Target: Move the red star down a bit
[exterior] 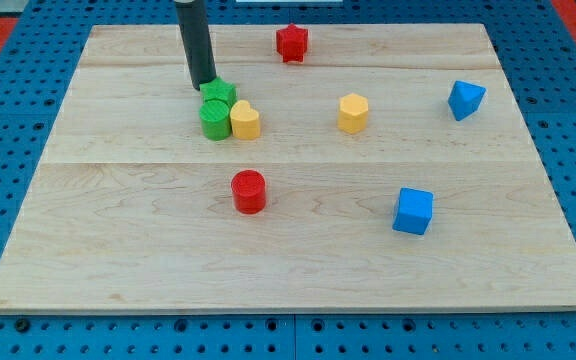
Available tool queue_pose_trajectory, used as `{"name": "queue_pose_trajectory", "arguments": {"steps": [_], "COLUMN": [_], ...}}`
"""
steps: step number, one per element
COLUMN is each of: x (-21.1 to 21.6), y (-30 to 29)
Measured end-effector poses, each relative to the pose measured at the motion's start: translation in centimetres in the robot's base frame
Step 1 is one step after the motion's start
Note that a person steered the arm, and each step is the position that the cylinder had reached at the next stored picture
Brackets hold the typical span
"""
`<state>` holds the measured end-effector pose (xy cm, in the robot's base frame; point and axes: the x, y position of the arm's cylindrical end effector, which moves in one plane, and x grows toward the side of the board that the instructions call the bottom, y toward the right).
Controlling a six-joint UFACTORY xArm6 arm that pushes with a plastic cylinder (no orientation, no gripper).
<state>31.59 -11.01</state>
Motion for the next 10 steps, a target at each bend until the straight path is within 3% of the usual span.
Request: {"name": "queue_pose_trajectory", "arguments": {"steps": [2, 4, 6, 10], "x": [-1.8, -11.6, -12.2, -10.7], "y": [0.9, 3.9, 11.0, 12.1]}}
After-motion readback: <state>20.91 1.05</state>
